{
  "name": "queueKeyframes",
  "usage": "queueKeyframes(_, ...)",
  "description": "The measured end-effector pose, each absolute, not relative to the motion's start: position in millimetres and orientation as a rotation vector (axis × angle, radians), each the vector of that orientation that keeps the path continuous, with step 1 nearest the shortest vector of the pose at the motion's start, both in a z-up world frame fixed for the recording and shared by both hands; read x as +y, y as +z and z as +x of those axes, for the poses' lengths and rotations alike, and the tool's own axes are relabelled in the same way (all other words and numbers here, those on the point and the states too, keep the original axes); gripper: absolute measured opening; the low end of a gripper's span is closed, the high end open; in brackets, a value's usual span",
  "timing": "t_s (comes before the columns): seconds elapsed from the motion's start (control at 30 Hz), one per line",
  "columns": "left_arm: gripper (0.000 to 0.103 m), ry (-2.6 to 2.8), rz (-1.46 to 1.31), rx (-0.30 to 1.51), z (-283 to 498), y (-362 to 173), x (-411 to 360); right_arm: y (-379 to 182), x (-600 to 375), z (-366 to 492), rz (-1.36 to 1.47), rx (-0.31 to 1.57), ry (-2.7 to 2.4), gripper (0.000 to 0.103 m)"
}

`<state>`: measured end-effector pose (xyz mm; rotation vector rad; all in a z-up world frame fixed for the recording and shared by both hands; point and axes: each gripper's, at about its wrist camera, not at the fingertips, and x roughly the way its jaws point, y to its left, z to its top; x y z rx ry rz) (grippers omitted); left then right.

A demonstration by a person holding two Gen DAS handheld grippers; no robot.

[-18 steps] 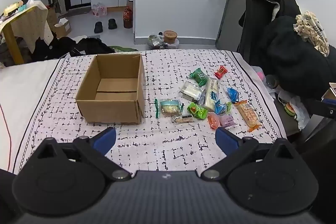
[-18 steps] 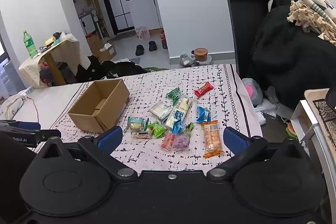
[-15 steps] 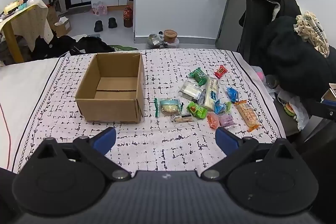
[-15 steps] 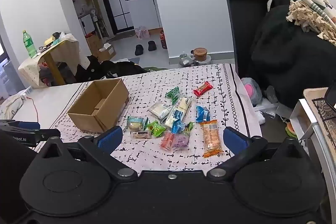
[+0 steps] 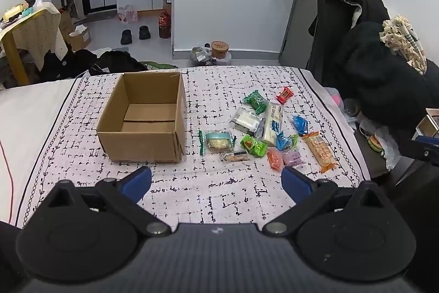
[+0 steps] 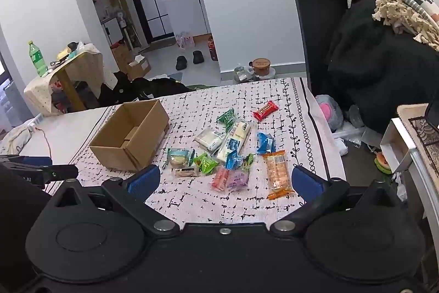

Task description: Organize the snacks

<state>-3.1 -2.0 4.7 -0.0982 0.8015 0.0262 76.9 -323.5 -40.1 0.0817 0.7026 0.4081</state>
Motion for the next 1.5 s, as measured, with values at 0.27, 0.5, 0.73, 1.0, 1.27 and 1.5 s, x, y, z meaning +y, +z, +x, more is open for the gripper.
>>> queueKeyframes(0.27, 0.100, 0.022, -0.106, 0.796, -4.0, 5.7, -3.8, -41.3, -320.4, 77.7, 0.077, 0.709, 0.417, 0.103)
queueKeyframes(0.5, 0.100, 0.013, -0.102, 0.793, -4.3, 5.1, -3.9, -41.3, -319.7, 77.7, 0.075, 0.708, 0.418, 0.103)
queueKeyframes(0.73, 0.100, 0.014, -0.108, 0.795, -4.6, 3.8, -2.9, -41.3, -320.2, 77.7, 0.073, 0.704, 0.414, 0.103)
queueKeyframes(1.0, 0.100, 0.013, -0.113, 0.793, -5.1, 5.0, -2.0, -40.8, -318.4, 78.3, 0.073, 0.704, 0.420, 0.103)
queueKeyframes(1.27, 0.100, 0.016, -0.114, 0.795, -4.9, 5.8, -2.6, -40.0, -317.8, 78.7, 0.070, 0.703, 0.421, 0.103)
queueKeyframes(1.5, 0.100, 0.005, -0.128, 0.794, -5.9, 9.2, -2.8, -38.2, -318.9, 80.8, 0.071, 0.703, 0.421, 0.103)
